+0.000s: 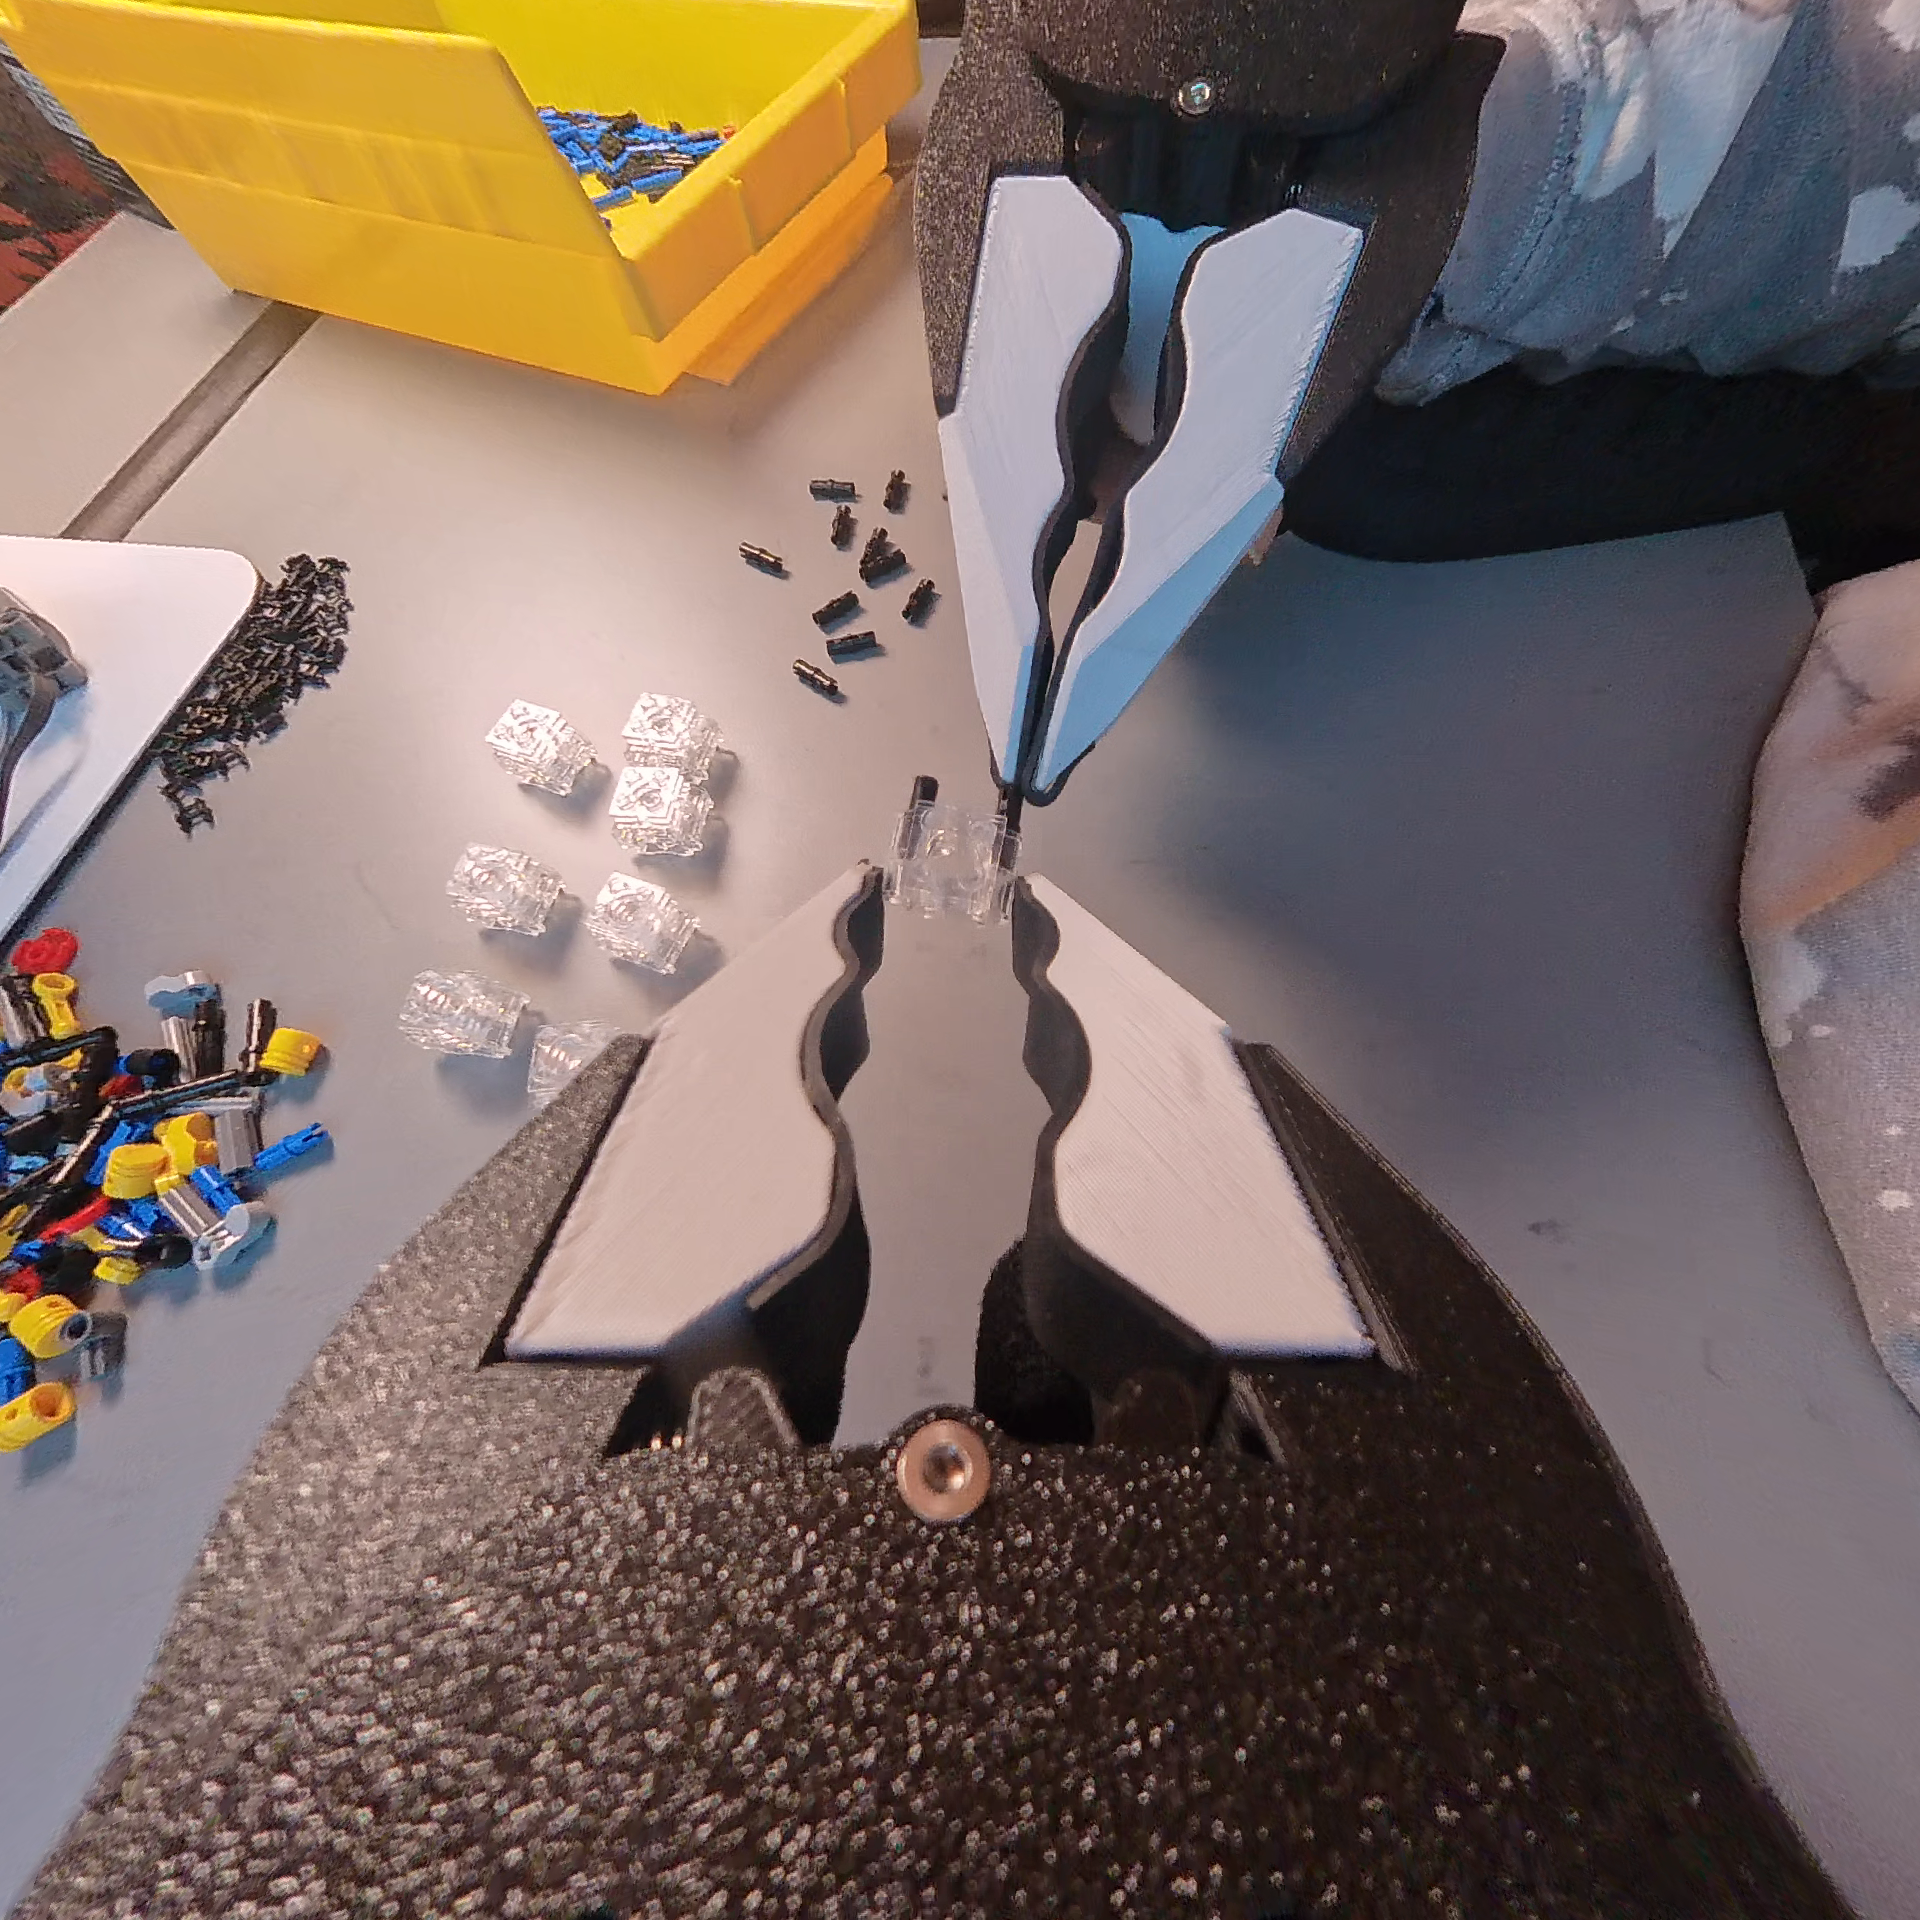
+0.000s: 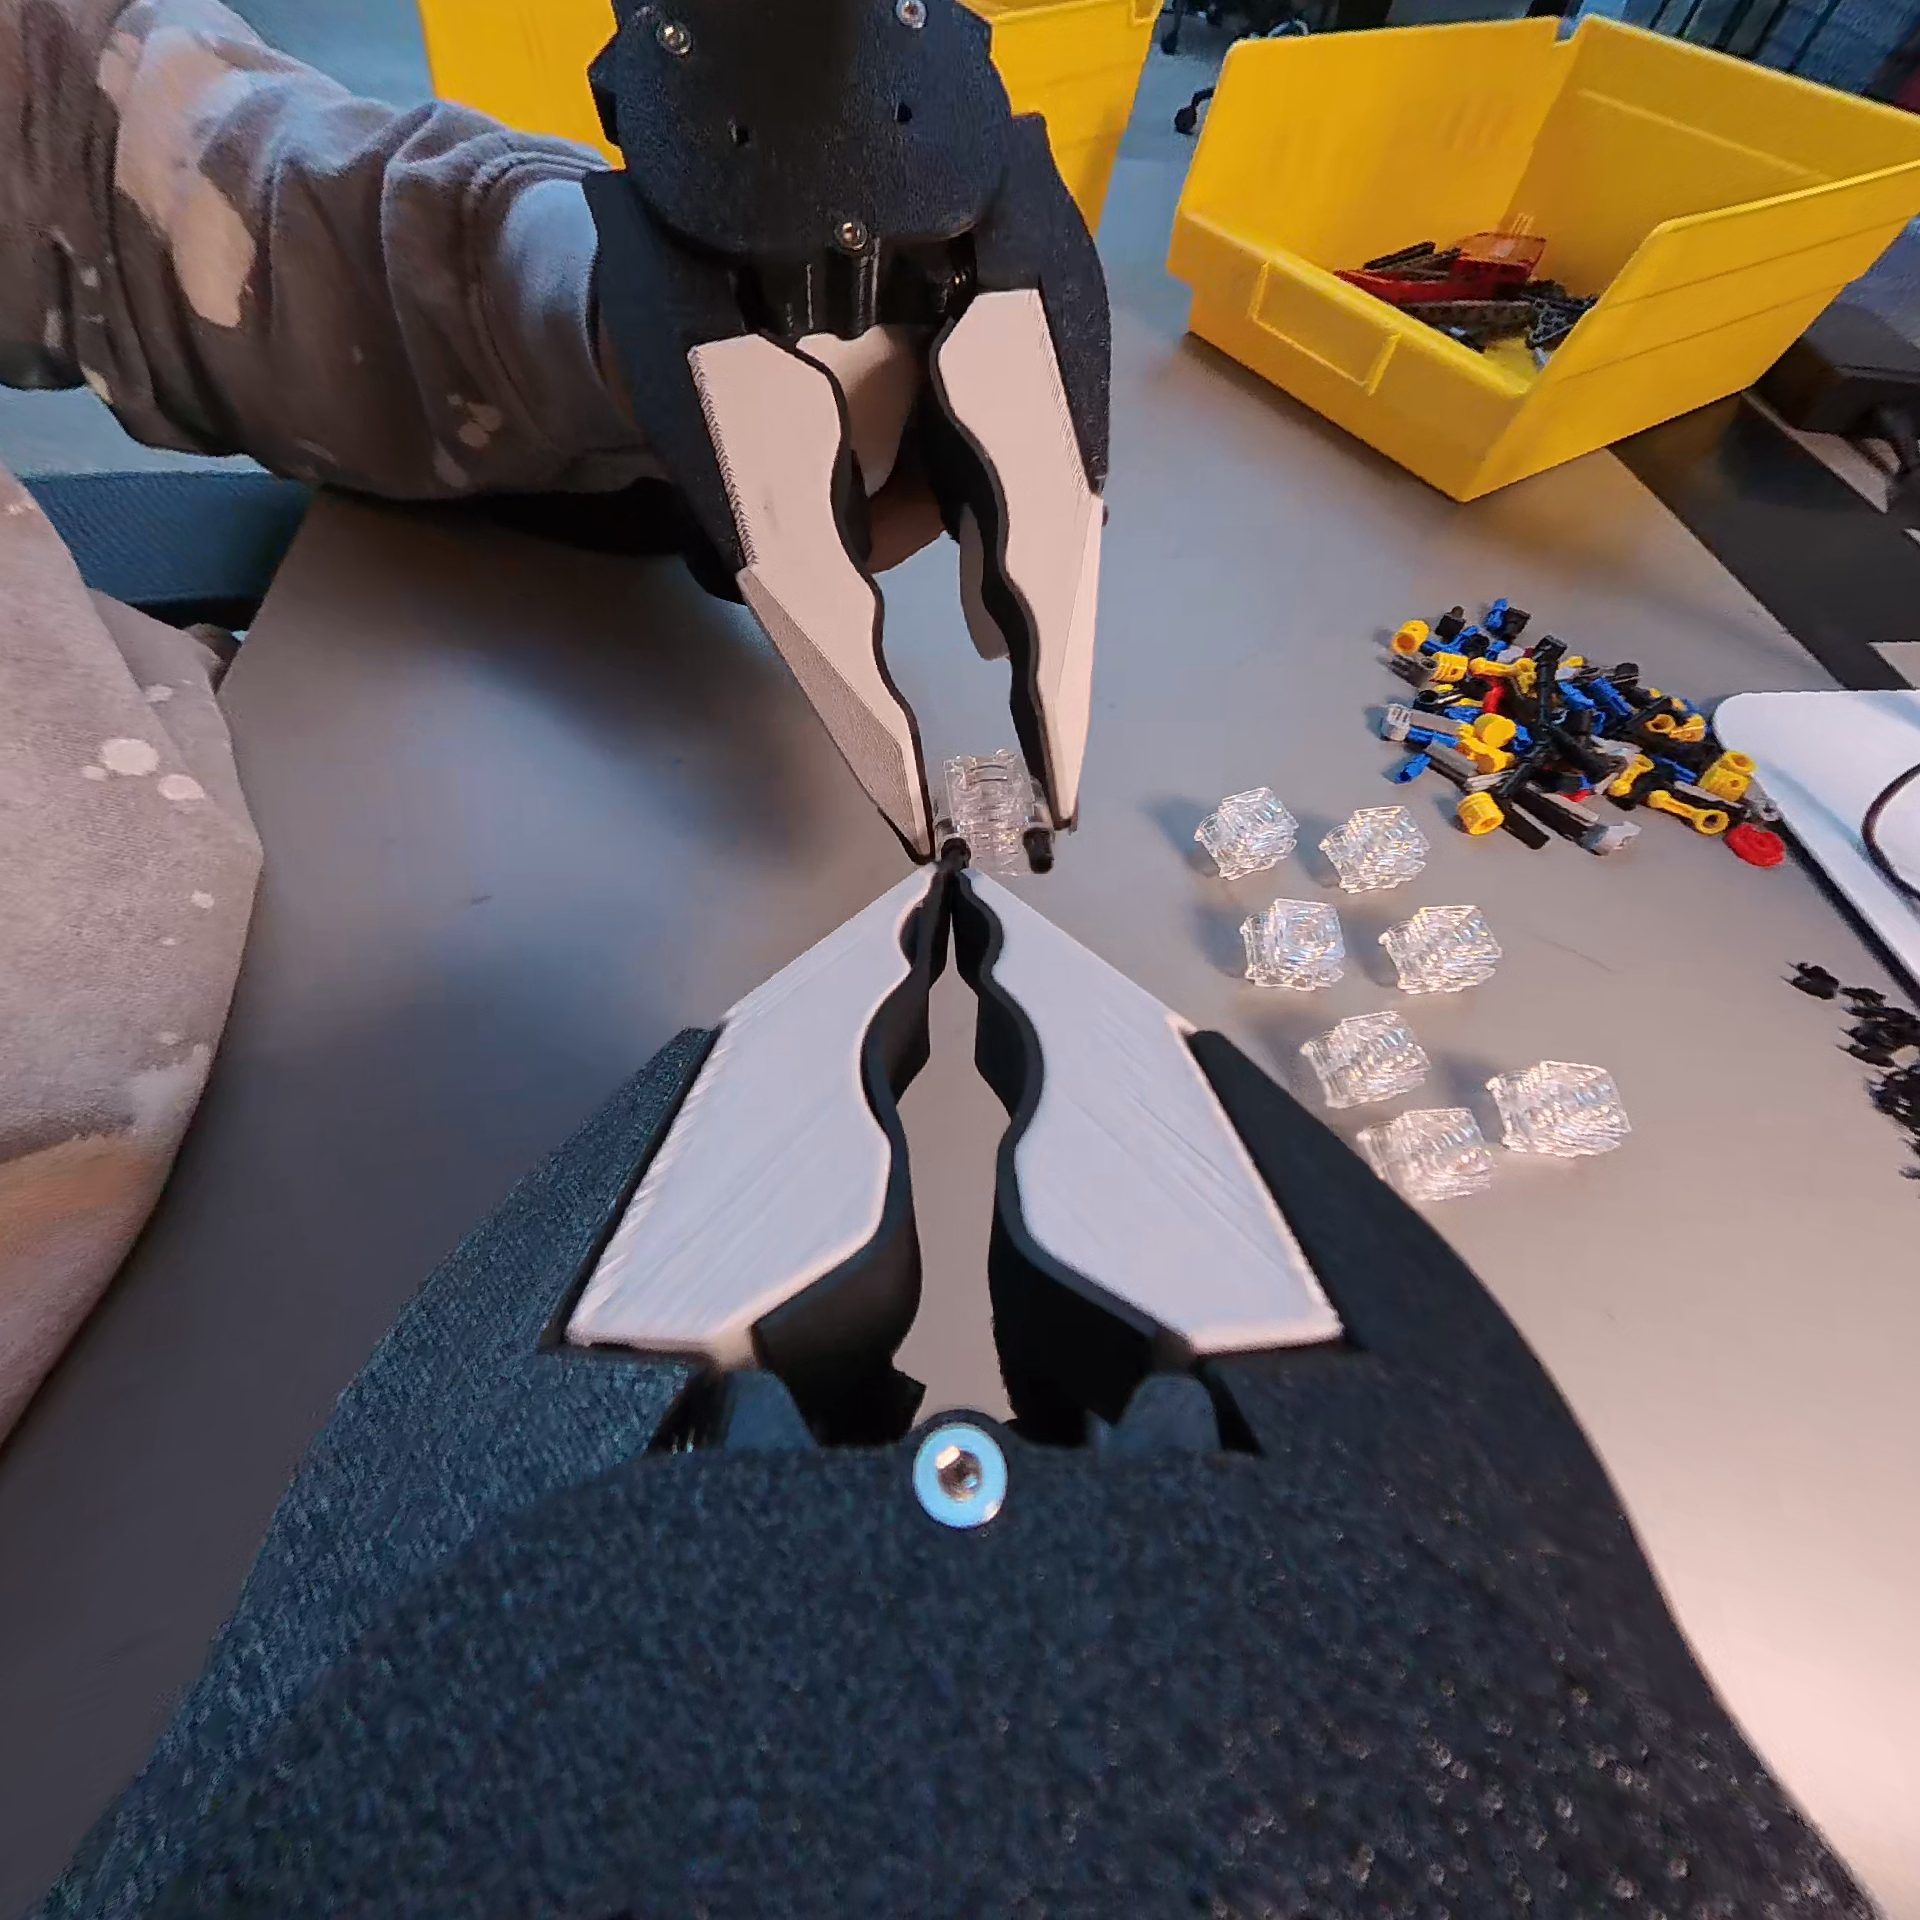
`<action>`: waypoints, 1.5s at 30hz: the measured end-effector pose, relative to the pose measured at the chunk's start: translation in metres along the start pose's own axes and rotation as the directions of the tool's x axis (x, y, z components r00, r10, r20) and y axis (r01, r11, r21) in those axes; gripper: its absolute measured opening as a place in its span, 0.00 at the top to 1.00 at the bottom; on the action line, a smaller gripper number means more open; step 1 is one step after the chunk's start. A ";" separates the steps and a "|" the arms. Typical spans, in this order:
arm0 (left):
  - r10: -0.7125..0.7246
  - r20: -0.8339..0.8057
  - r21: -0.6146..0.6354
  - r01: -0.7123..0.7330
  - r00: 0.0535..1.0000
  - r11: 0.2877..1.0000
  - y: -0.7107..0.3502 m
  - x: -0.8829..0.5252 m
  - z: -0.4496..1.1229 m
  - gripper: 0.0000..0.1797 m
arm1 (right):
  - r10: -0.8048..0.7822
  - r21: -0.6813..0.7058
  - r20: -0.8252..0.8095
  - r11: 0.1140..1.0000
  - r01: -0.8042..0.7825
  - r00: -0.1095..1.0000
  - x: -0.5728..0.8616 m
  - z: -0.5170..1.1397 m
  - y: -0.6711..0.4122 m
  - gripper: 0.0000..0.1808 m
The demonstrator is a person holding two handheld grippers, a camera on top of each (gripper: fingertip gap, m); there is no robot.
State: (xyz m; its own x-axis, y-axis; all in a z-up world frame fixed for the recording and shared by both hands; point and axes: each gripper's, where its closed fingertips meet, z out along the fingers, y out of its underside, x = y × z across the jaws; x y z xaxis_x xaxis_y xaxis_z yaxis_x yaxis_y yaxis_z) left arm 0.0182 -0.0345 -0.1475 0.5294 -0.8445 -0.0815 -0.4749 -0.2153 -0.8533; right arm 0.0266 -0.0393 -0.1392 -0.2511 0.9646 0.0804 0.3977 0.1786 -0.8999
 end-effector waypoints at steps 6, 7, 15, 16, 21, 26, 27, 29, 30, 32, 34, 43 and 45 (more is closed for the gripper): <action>0.014 -0.044 0.070 -0.011 0.999 0.997 -0.025 0.016 0.001 0.90 | -0.019 -0.048 0.120 0.999 0.025 0.993 -0.031 0.021 0.010 1.00; 0.077 0.014 0.032 -0.077 0.997 0.996 -0.025 0.009 0.001 0.90 | -0.002 -0.012 0.115 1.000 0.004 0.993 -0.030 0.023 0.002 1.00; -0.090 -0.049 0.138 0.096 0.995 0.986 -0.024 -0.002 -0.016 0.90 | -0.006 -0.018 0.003 1.000 0.006 1.000 -0.004 0.015 0.004 1.00; -0.145 -0.075 0.166 0.155 0.987 0.974 -0.025 -0.005 -0.017 0.90 | -0.015 -0.006 -0.035 1.000 0.014 0.999 0.003 0.013 0.002 1.00; -0.459 -0.350 0.301 0.562 0.816 0.770 -0.043 -0.018 -0.031 0.90 | -0.140 0.051 -0.228 0.987 0.155 0.964 0.024 0.003 -0.016 0.75; -0.562 -0.571 0.201 0.765 0.599 0.611 -0.045 -0.011 -0.032 0.90 | -0.377 0.044 -0.319 0.910 0.411 0.869 0.011 0.003 -0.037 0.72; -0.565 -0.601 0.164 0.779 0.565 0.605 -0.045 -0.005 -0.030 0.90 | -0.385 0.047 -0.316 0.906 0.420 0.867 0.010 0.002 -0.038 0.73; -0.578 -0.629 0.121 0.799 0.520 0.588 -0.044 0.002 -0.026 0.90 | -0.380 0.055 -0.287 0.910 0.411 0.880 0.006 0.002 -0.037 0.75; -0.583 -0.640 0.097 0.805 0.501 0.585 -0.043 0.006 -0.023 0.90 | -0.380 0.054 -0.273 0.911 0.408 0.884 0.004 0.003 -0.035 0.77; -0.593 -0.657 0.069 0.820 0.466 0.568 -0.044 0.010 -0.020 0.90 | -0.396 0.026 -0.255 0.909 0.415 0.882 0.002 0.005 -0.029 0.82; -0.607 -0.663 0.044 0.831 0.439 0.554 -0.043 0.013 -0.017 0.90 | -0.413 0.004 -0.243 0.905 0.426 0.878 0.001 0.007 -0.025 0.85; -0.628 -0.667 0.014 0.850 0.401 0.527 -0.039 0.014 -0.015 0.90 | -0.375 -0.019 -0.211 0.925 0.380 0.903 0.001 0.009 -0.021 0.86; -0.634 -0.668 0.007 0.855 0.390 0.518 -0.038 0.014 -0.014 0.90 | -0.367 -0.027 -0.208 0.929 0.370 0.907 0.001 0.009 -0.020 0.86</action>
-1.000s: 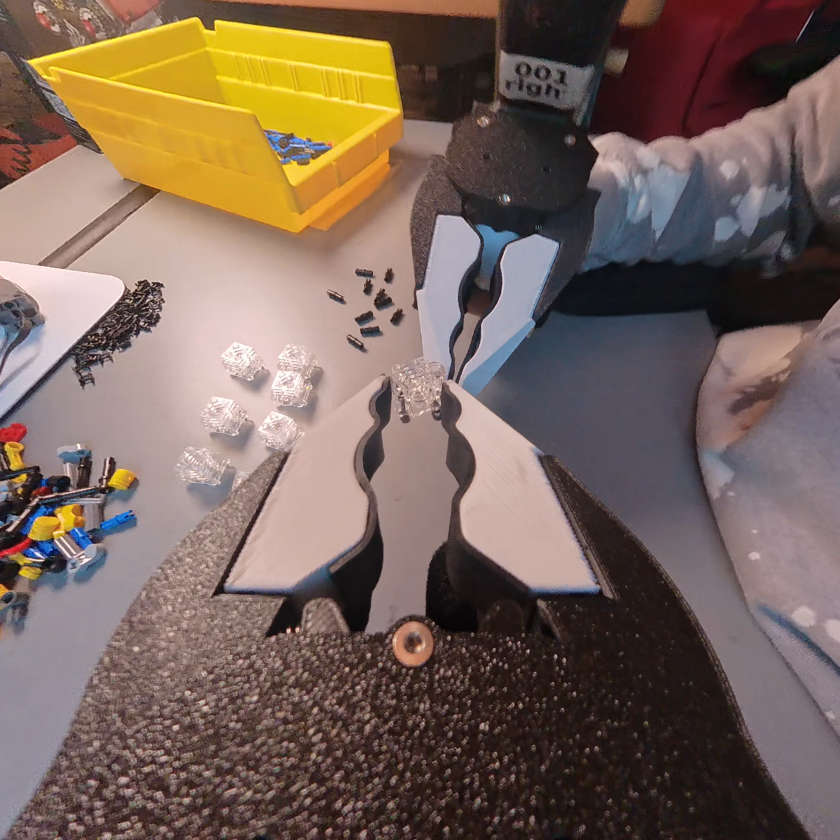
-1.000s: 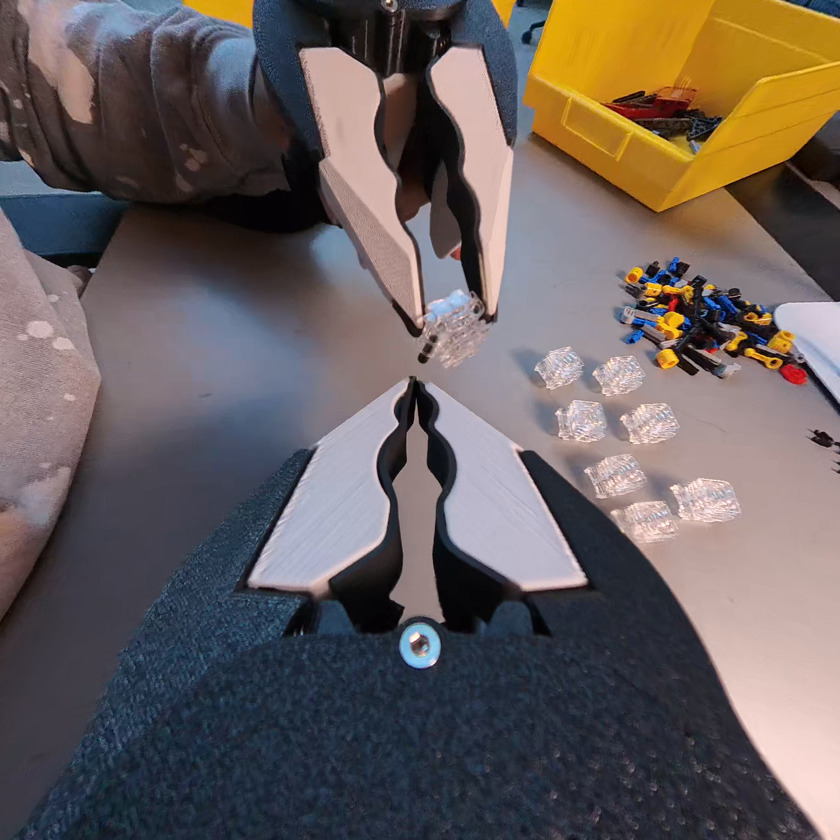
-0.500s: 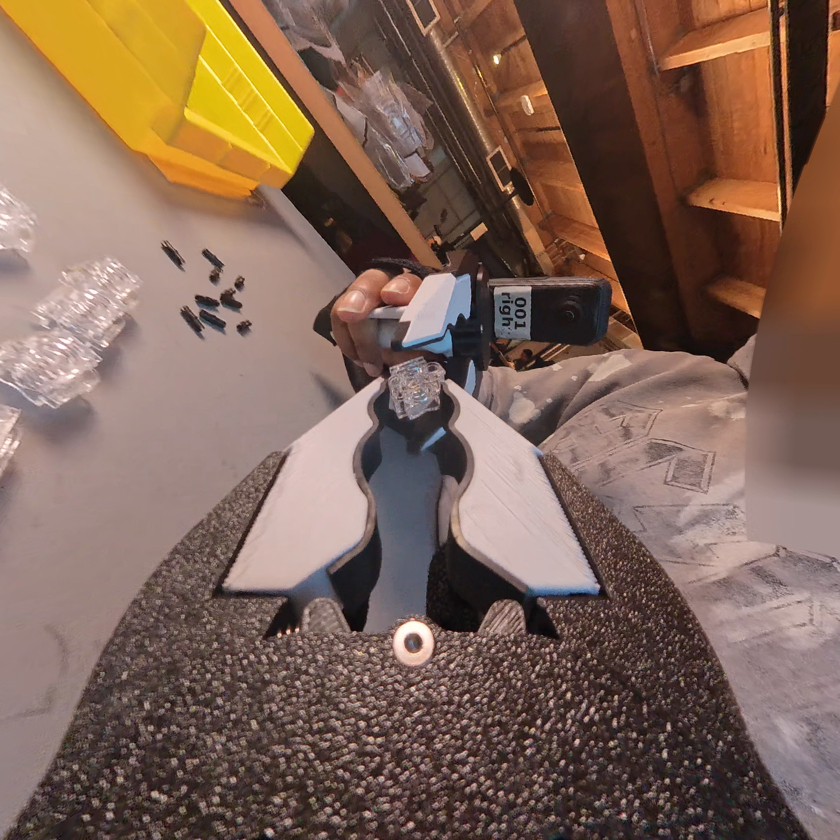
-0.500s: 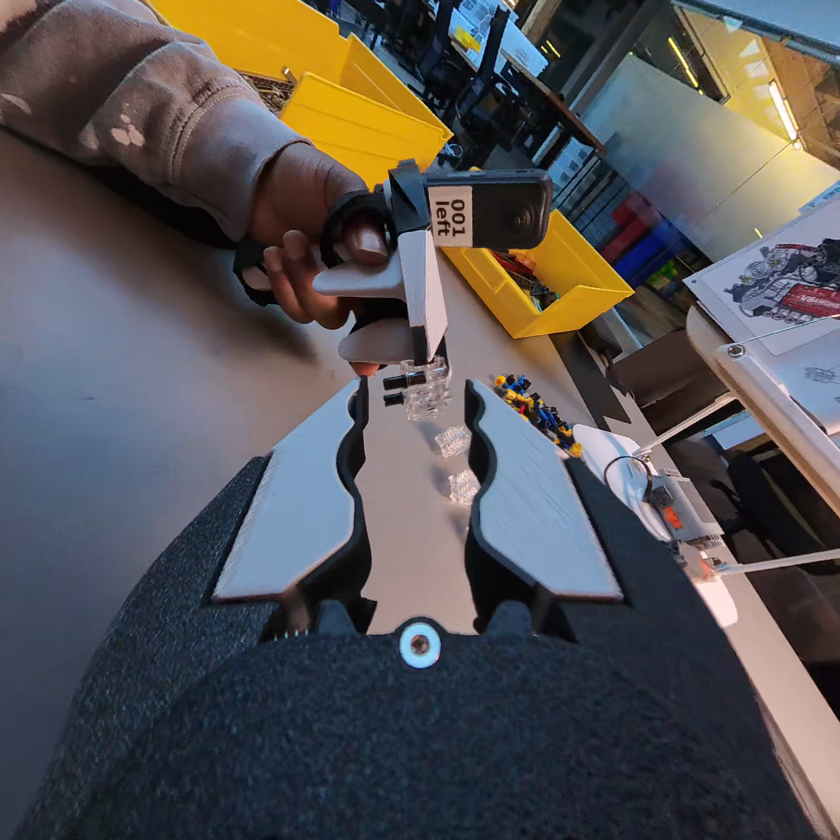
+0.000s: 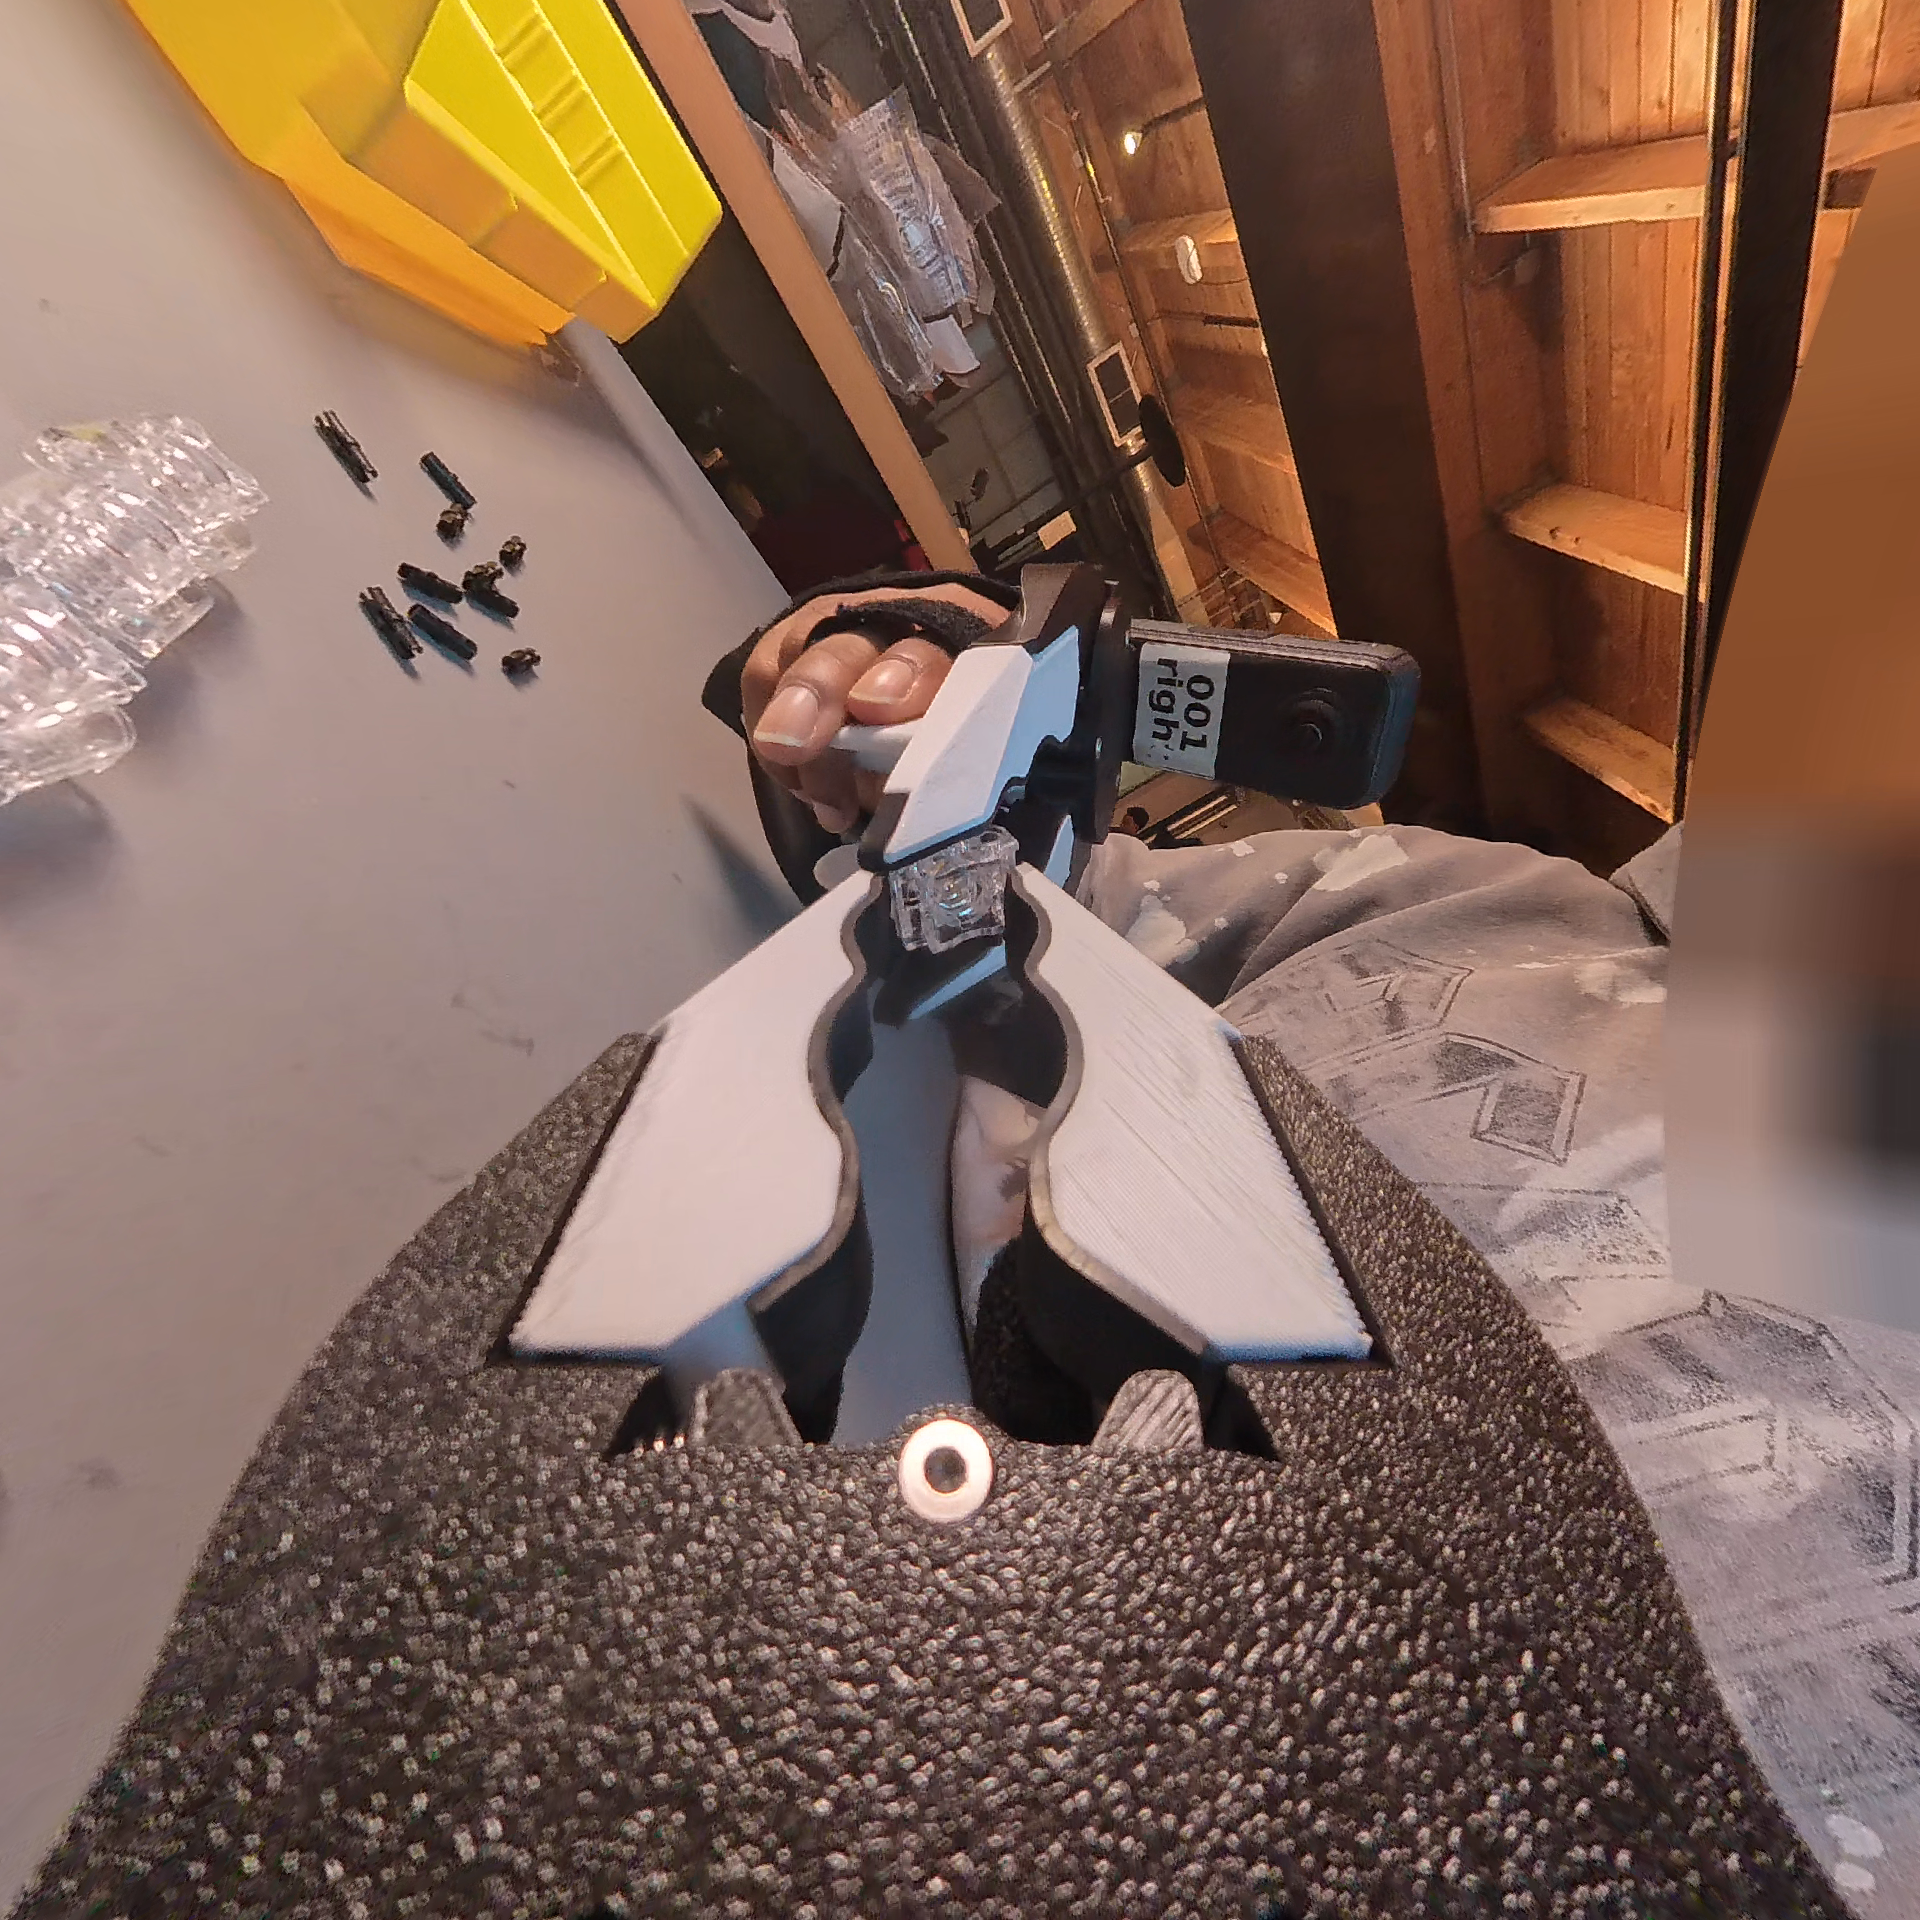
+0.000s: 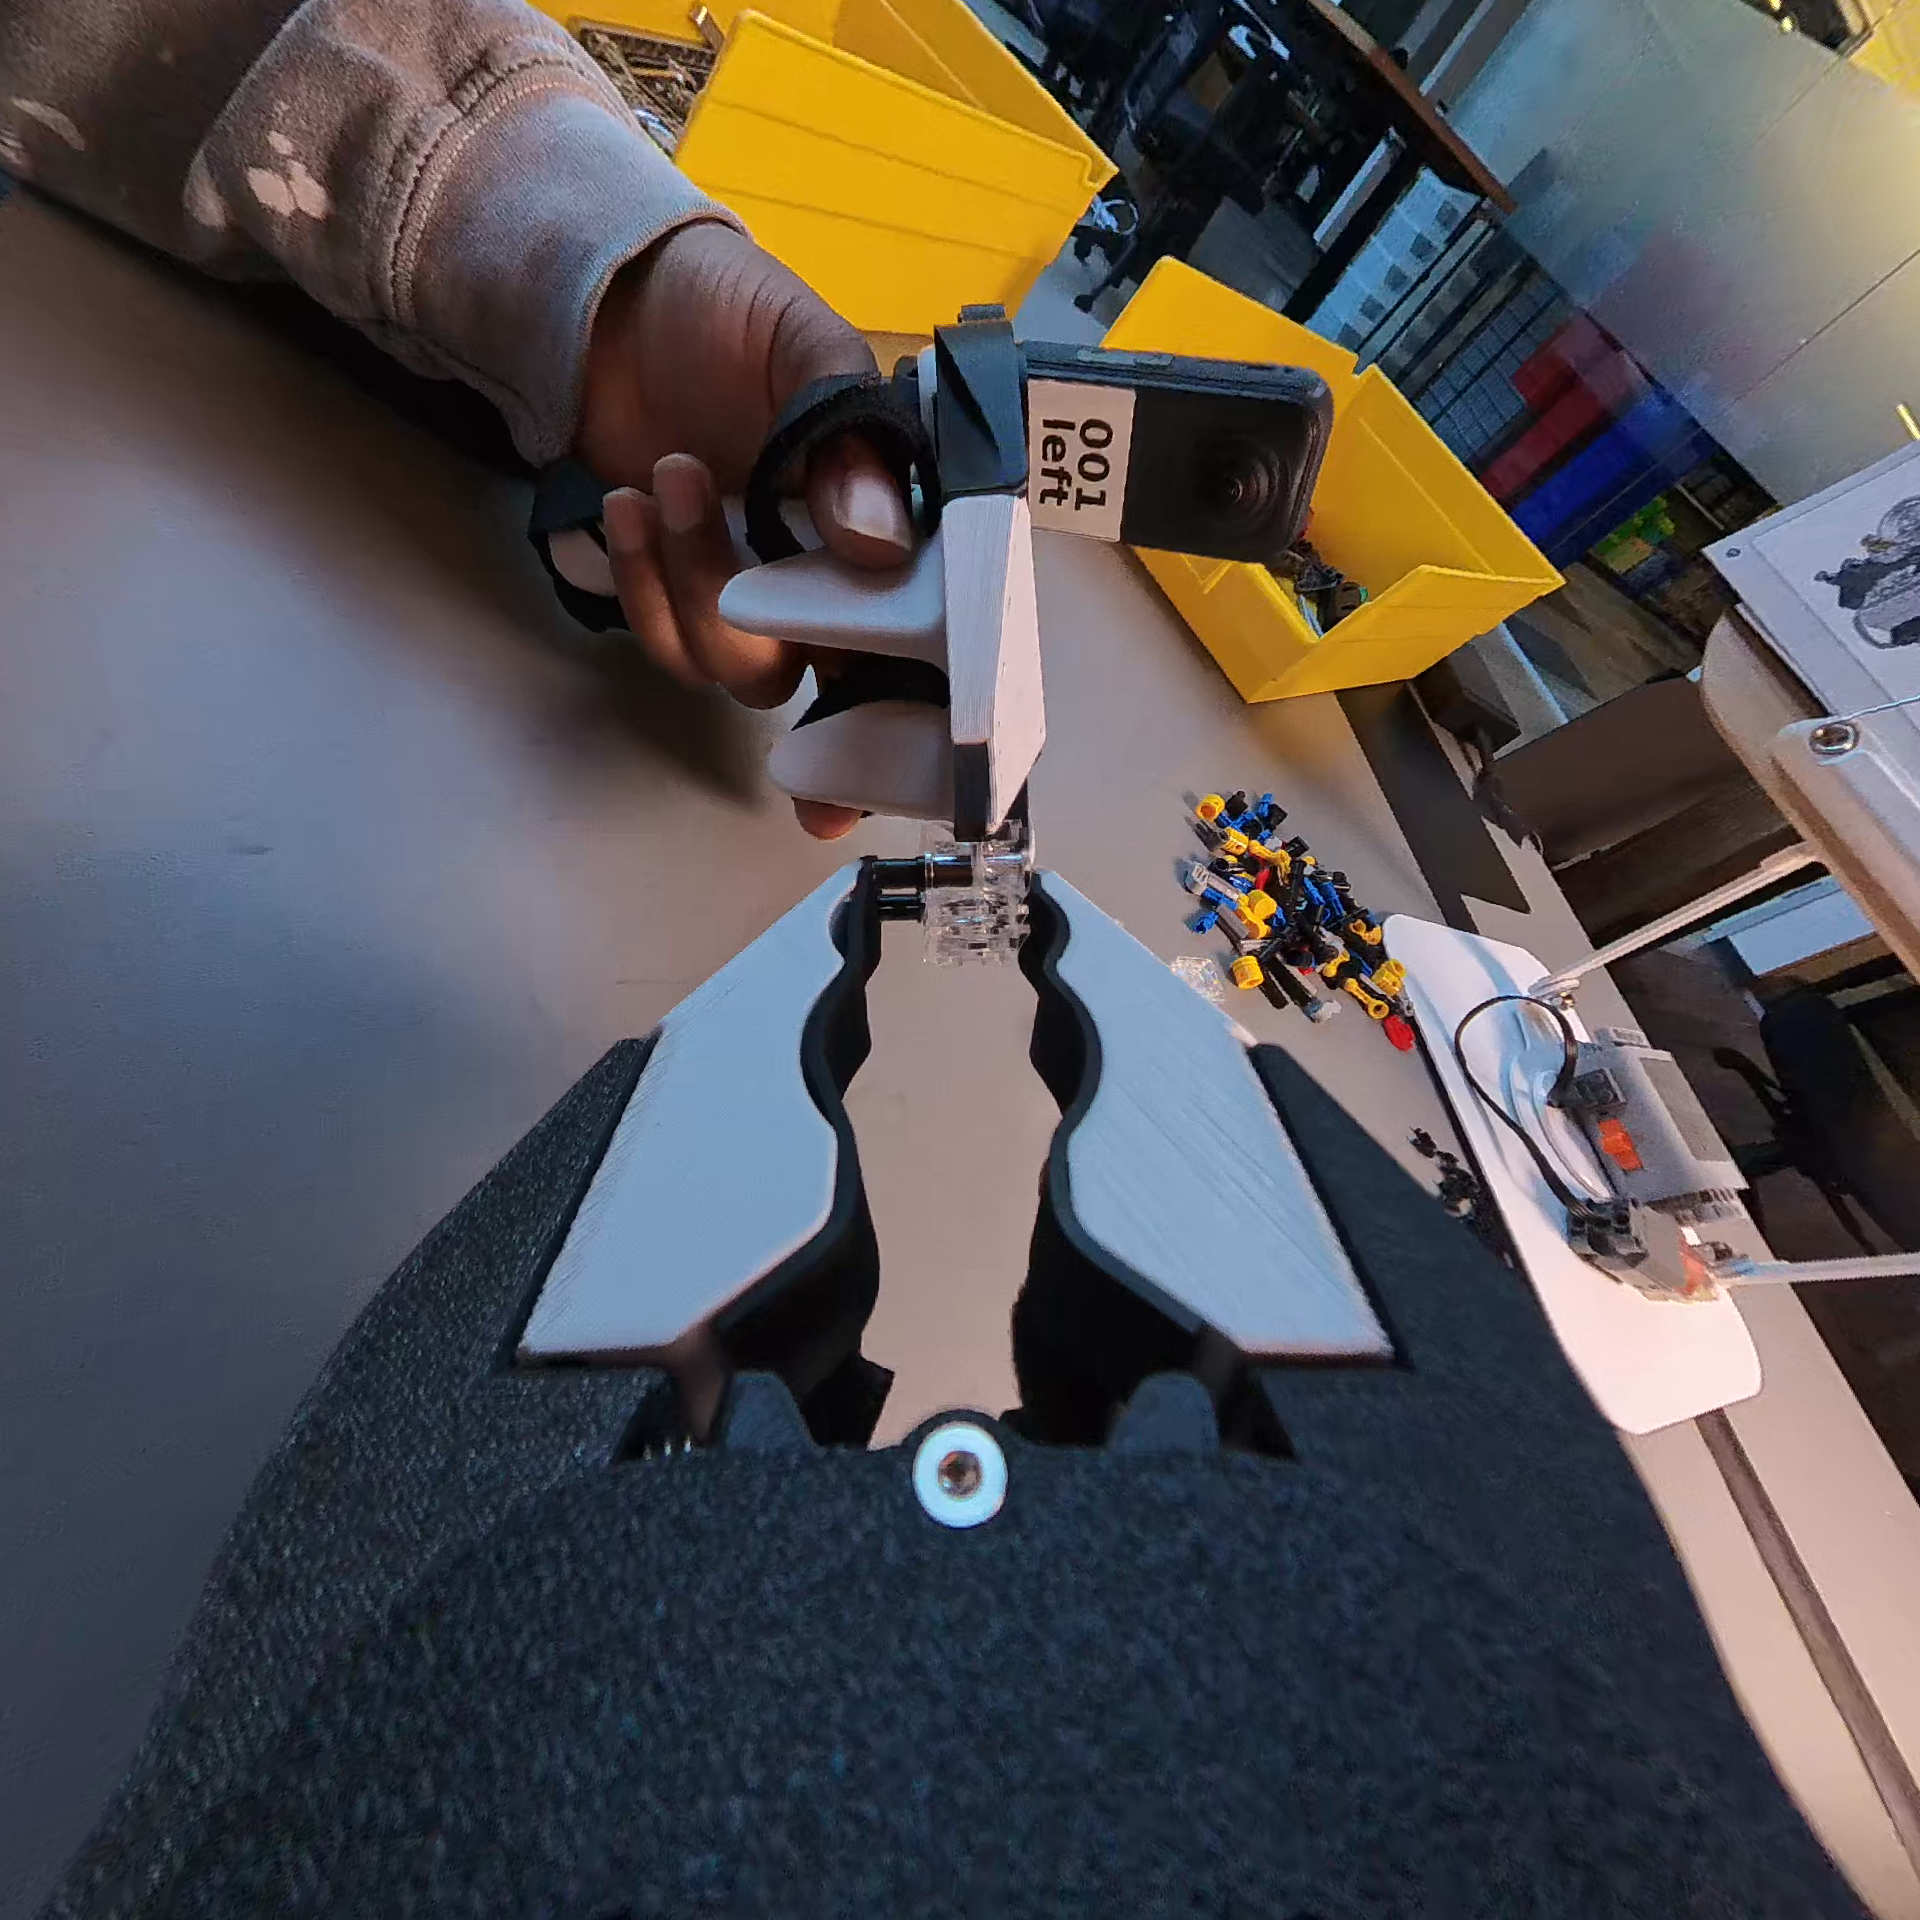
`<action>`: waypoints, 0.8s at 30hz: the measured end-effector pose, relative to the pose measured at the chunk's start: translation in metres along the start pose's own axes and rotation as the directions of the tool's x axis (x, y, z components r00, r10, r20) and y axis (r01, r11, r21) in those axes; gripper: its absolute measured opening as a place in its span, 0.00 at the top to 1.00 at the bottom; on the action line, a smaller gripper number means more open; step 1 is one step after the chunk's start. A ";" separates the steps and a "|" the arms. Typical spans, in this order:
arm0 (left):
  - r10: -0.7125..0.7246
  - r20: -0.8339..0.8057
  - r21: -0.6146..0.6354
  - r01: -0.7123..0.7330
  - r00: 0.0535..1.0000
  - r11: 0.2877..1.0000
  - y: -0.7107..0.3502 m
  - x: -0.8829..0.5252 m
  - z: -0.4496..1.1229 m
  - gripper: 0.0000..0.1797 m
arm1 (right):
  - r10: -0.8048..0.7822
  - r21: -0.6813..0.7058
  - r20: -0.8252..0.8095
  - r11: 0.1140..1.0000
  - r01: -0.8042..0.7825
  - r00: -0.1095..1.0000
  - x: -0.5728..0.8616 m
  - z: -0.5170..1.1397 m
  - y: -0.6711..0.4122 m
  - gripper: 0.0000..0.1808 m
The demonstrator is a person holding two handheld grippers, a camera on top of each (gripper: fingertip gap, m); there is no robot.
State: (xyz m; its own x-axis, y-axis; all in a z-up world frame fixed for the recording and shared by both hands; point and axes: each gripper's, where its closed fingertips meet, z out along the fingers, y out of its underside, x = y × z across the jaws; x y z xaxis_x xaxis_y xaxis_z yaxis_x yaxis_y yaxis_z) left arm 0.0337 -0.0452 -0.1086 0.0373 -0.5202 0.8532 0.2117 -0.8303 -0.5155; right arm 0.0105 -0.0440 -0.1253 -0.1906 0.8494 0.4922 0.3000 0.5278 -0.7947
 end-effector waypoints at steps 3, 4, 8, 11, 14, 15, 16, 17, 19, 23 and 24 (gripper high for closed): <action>0.010 0.021 -0.007 -0.010 1.000 1.000 0.001 -0.002 0.000 0.90 | 0.011 -0.014 0.010 1.000 -0.011 1.000 -0.001 0.001 0.002 0.86; 0.017 0.032 -0.006 -0.017 0.999 1.000 0.001 -0.003 0.000 0.89 | 0.022 -0.022 0.019 1.000 -0.022 1.000 -0.001 0.001 0.004 0.86; 0.040 0.066 0.013 -0.041 0.997 0.999 -0.003 -0.005 0.000 0.90 | 0.048 -0.010 0.009 0.999 -0.048 0.999 0.003 0.001 0.005 0.85; 0.059 0.096 -0.012 -0.058 0.994 0.998 0.000 -0.009 0.000 0.90 | 0.033 0.016 0.018 0.999 -0.033 0.999 0.000 0.000 0.004 0.83; 0.058 0.109 -0.017 -0.057 0.992 0.998 0.001 -0.011 -0.001 0.90 | 0.037 0.025 0.026 0.999 -0.038 0.999 0.000 -0.002 0.002 0.84; 0.054 0.105 -0.015 -0.053 0.993 0.998 0.000 -0.011 -0.001 0.90 | 0.032 0.017 0.027 0.999 -0.032 0.999 0.000 -0.001 0.003 0.85; 0.053 0.106 -0.017 -0.052 0.993 0.999 0.001 -0.012 -0.001 0.90 | 0.025 0.013 0.026 1.000 -0.025 0.999 -0.001 -0.001 0.003 0.85; 0.049 0.104 -0.019 -0.048 0.993 0.999 0.001 -0.012 -0.001 0.90 | 0.020 0.012 0.027 1.000 -0.020 0.999 -0.001 -0.001 0.003 0.85; 0.041 0.102 -0.019 -0.039 0.994 0.999 0.002 -0.012 -0.001 0.90 | 0.026 0.007 0.039 1.000 -0.026 0.999 -0.002 -0.002 0.004 0.86; 0.023 0.095 -0.012 -0.022 0.995 1.000 0.002 -0.012 -0.001 0.90 | 0.010 -0.007 0.027 1.000 -0.010 1.000 -0.002 -0.001 0.004 0.87; 0.025 0.097 -0.013 -0.024 0.995 1.000 0.002 -0.012 -0.001 0.90 | 0.009 -0.008 0.027 1.000 -0.008 1.000 -0.002 -0.001 0.004 0.87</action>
State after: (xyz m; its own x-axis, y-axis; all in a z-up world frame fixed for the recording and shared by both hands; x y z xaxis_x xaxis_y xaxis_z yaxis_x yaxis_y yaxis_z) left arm 0.0324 -0.0406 -0.1200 0.1375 -0.5188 0.8437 0.1980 -0.8203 -0.5366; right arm 0.0131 -0.0433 -0.1290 -0.2133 0.8535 0.4755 0.3093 0.5206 -0.7958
